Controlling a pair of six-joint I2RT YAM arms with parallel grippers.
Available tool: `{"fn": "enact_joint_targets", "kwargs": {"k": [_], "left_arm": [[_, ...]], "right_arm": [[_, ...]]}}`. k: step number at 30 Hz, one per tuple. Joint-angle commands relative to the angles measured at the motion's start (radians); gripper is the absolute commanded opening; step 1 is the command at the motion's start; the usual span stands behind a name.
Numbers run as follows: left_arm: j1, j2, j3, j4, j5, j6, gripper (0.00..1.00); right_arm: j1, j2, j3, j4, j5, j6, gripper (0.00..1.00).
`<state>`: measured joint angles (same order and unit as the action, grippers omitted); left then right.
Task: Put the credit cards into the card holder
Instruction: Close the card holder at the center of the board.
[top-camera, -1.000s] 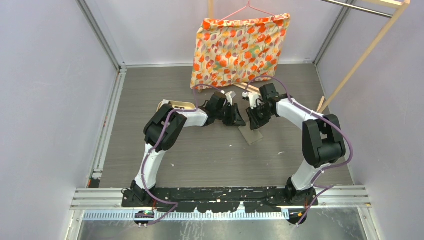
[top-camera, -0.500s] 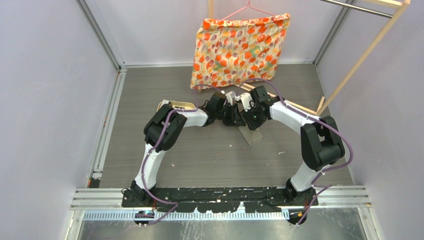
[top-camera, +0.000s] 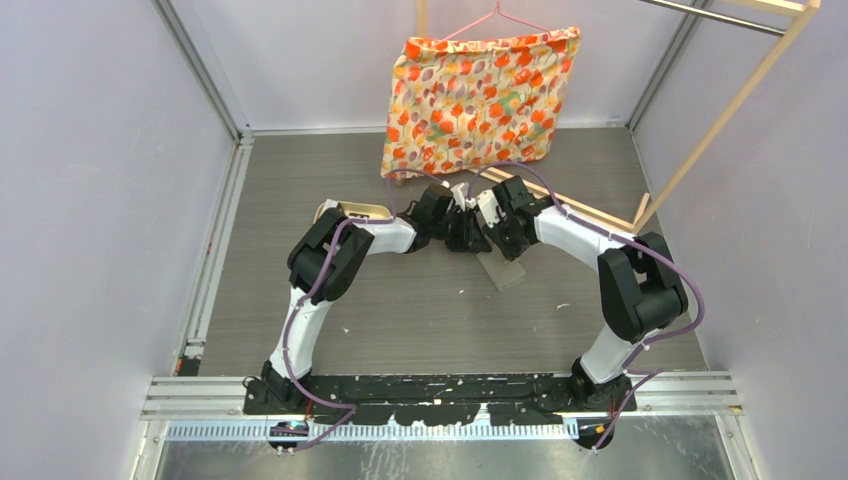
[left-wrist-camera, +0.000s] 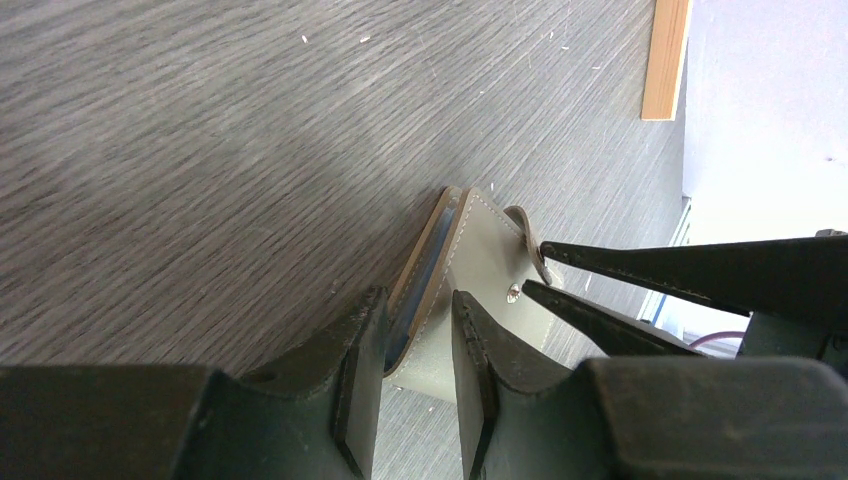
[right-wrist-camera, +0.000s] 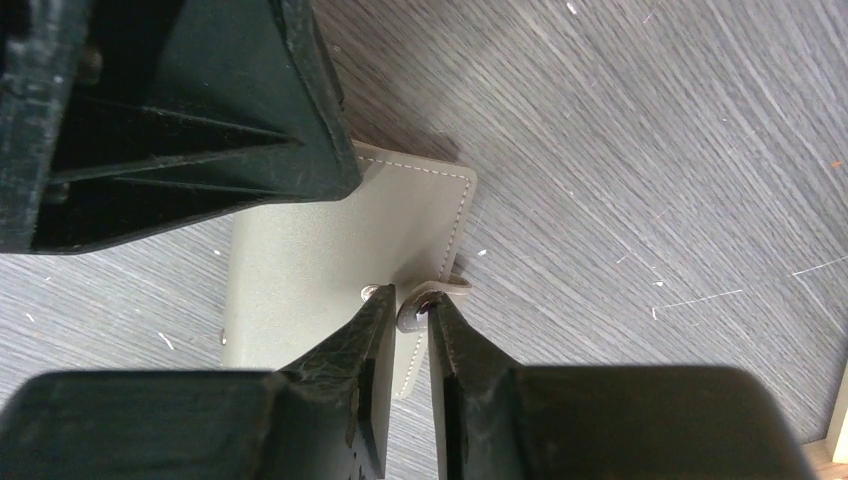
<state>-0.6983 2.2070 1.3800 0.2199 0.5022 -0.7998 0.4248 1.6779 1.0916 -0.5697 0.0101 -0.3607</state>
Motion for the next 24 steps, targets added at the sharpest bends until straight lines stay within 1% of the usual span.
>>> {"fn": "enact_joint_targets", "kwargs": {"k": [1, 5, 7, 10, 11, 20, 24], "left_arm": [[-0.003, 0.005, 0.016, 0.022, 0.018, 0.01, 0.31], [-0.003, 0.004, 0.016, 0.022, 0.018, 0.009, 0.31], [-0.003, 0.004, 0.016, 0.022, 0.018, 0.01, 0.31], [-0.003, 0.003, 0.016, 0.022, 0.019, 0.011, 0.31], [-0.003, 0.003, 0.017, 0.022, 0.02, 0.011, 0.31], [-0.005, 0.004, 0.017, 0.024, 0.022, 0.013, 0.31], [-0.004, -0.04, -0.014, 0.047, 0.009, 0.024, 0.31]], "right_arm": [[0.006, -0.017, -0.002, 0.013, 0.032, -0.011, 0.21], [0.006, -0.021, 0.002, 0.003, 0.019, -0.009, 0.13], [0.007, -0.024, 0.002, -0.001, 0.011, -0.007, 0.07], [0.007, -0.033, 0.005, -0.008, 0.004, -0.001, 0.02], [0.006, -0.036, 0.005, -0.01, -0.03, 0.0, 0.01], [0.005, -0.049, 0.006, -0.01, -0.061, 0.012, 0.01], [0.002, -0.042, 0.005, -0.004, -0.052, 0.015, 0.01]]}}
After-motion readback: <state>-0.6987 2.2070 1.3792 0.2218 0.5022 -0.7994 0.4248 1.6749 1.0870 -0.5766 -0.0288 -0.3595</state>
